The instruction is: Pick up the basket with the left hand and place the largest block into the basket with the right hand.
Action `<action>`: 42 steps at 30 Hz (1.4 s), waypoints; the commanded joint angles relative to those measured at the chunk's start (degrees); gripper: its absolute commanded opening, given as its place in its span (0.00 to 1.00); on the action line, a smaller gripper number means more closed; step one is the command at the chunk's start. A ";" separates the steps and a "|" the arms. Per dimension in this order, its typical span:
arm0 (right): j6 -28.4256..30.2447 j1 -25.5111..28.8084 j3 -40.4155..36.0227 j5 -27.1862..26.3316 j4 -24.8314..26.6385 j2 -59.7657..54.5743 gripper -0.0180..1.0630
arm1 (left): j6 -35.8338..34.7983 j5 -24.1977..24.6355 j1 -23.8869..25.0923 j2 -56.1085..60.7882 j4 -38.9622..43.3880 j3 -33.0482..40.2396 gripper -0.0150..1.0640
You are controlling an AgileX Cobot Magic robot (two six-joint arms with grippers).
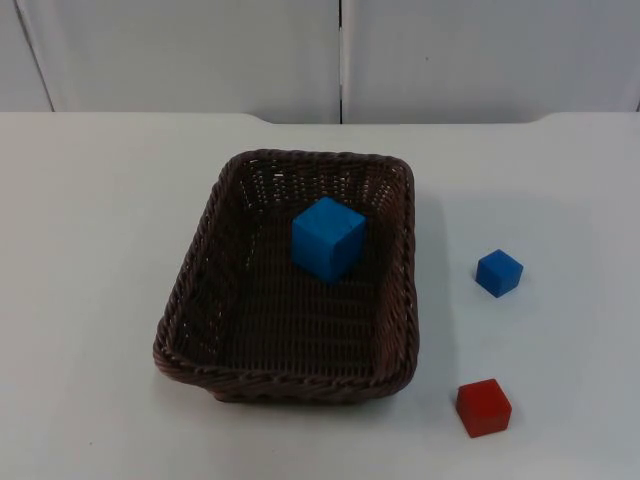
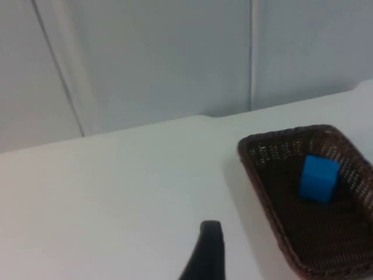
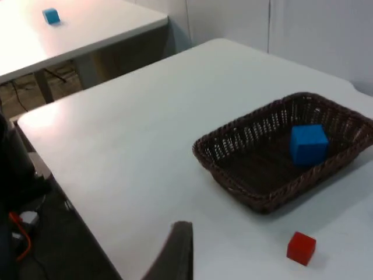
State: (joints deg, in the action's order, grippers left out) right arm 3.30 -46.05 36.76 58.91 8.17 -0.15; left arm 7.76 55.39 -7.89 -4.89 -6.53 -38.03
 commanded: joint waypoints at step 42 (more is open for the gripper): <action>-2.83 0.15 -7.27 2.87 -5.31 0.15 0.79 | -8.97 6.18 -0.02 4.89 5.40 9.72 0.69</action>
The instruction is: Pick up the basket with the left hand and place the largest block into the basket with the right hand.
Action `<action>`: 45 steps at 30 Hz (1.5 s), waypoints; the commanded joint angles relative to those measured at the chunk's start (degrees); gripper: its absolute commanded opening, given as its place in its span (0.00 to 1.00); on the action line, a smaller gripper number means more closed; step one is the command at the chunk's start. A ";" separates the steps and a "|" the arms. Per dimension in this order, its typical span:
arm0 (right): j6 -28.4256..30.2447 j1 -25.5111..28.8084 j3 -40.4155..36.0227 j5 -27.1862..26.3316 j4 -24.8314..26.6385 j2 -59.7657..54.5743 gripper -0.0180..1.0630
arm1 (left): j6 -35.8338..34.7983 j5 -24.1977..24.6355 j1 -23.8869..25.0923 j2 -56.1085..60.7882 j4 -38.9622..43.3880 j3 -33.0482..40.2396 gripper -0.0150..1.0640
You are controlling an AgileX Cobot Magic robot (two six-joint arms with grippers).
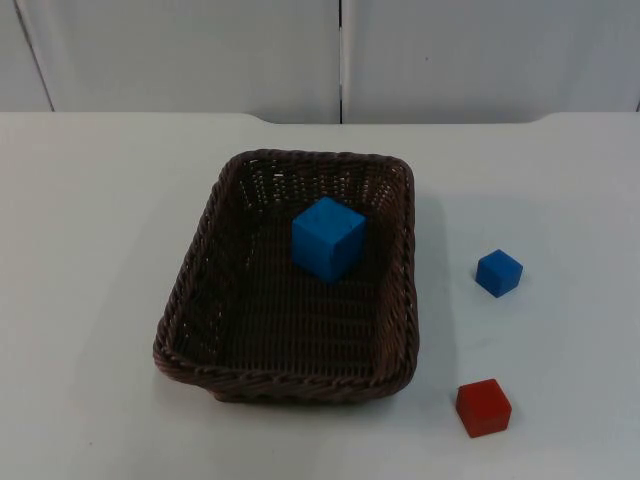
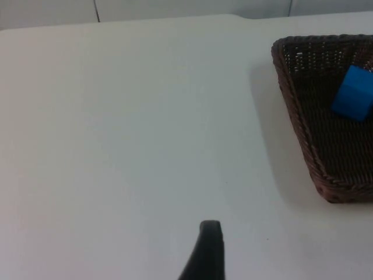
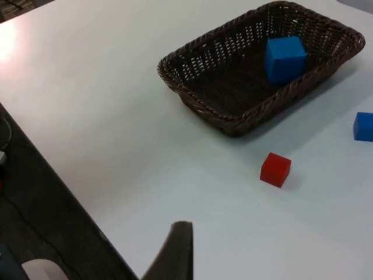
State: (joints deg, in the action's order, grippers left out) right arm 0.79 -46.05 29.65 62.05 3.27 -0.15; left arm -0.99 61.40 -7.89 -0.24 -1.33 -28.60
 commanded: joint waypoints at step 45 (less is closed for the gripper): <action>0.33 0.15 -0.15 -0.24 -1.62 0.15 0.99 | 2.23 0.17 -0.02 0.24 -1.43 0.29 0.99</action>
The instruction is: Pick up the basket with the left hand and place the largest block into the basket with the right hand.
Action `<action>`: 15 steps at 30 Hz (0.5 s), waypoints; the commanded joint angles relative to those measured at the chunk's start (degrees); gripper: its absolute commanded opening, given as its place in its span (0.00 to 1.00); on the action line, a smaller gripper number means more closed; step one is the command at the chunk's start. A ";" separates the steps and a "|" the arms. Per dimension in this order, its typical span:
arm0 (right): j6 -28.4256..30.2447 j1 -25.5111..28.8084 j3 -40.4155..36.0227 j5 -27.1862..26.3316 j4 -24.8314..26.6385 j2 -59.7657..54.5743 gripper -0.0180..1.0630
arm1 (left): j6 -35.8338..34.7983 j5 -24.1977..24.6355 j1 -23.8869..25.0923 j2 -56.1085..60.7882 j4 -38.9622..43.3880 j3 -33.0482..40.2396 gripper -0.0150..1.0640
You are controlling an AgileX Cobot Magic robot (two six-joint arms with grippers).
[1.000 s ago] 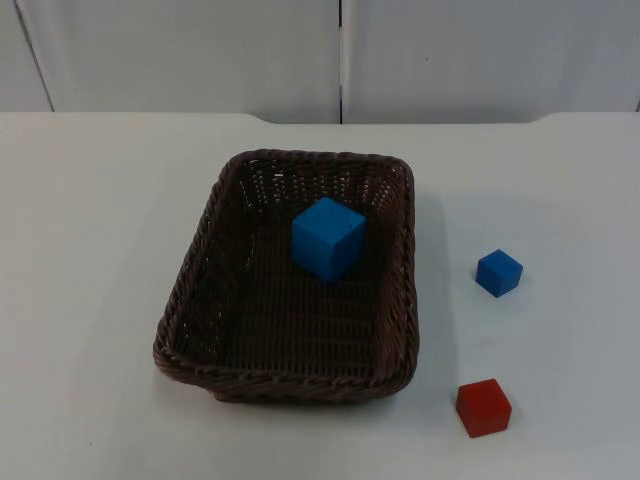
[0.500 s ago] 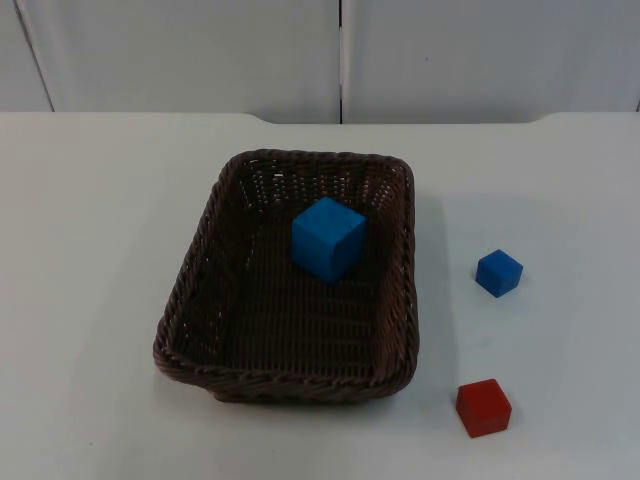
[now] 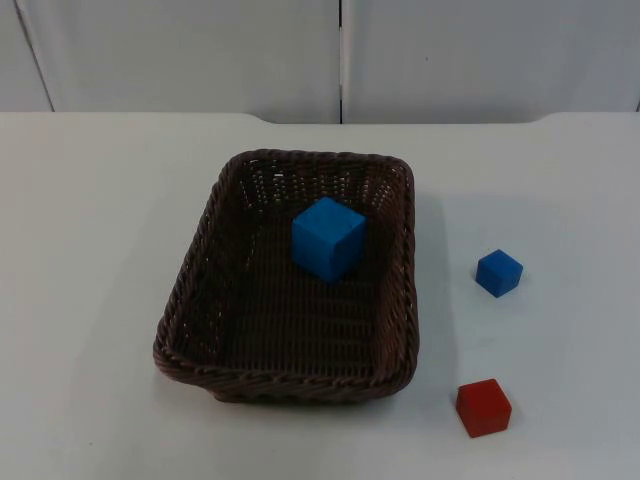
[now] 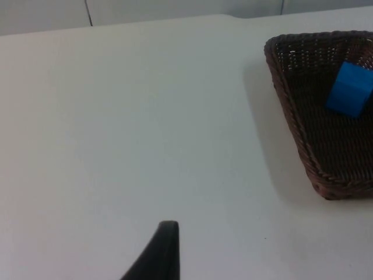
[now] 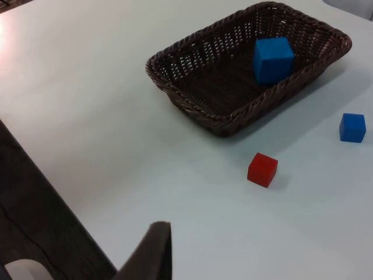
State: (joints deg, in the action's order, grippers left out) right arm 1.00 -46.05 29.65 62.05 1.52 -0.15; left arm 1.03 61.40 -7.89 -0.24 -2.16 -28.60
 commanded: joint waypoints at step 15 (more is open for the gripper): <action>0.12 0.15 -0.15 -0.24 0.13 0.15 0.99 | 0.21 0.17 -0.02 0.24 -0.60 0.29 0.99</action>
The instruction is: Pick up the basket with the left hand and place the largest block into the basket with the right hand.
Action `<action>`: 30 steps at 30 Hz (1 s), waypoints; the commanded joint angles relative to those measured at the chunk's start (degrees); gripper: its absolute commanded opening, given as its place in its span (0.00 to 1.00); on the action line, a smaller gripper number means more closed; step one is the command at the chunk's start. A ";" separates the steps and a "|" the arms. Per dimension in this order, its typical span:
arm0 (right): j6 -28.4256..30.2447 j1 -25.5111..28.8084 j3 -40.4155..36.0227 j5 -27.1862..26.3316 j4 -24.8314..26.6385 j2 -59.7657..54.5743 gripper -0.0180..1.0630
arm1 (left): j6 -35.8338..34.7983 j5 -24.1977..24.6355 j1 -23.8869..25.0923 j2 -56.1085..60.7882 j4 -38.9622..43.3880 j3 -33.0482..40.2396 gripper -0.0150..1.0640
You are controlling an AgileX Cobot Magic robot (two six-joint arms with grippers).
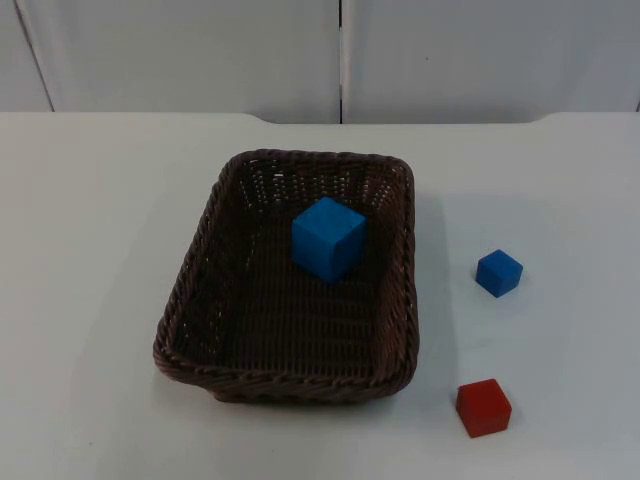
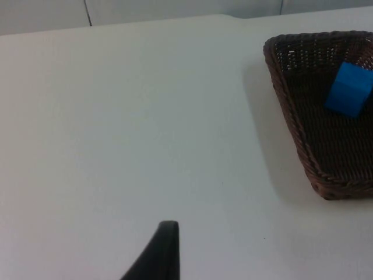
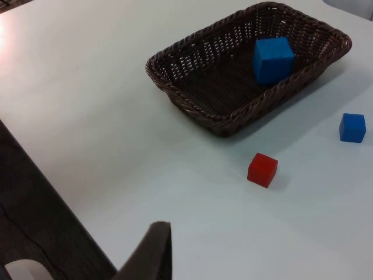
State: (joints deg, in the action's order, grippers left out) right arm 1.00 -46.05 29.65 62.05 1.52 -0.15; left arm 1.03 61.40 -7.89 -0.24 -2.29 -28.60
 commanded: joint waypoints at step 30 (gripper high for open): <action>-0.09 0.27 -0.15 -0.24 0.13 0.15 0.99 | 0.21 0.17 7.83 0.24 -0.37 0.29 0.99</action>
State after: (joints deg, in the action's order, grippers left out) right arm 1.00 -46.05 29.65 62.05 1.52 -0.15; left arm 1.09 61.40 -0.28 -0.24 -2.29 -28.60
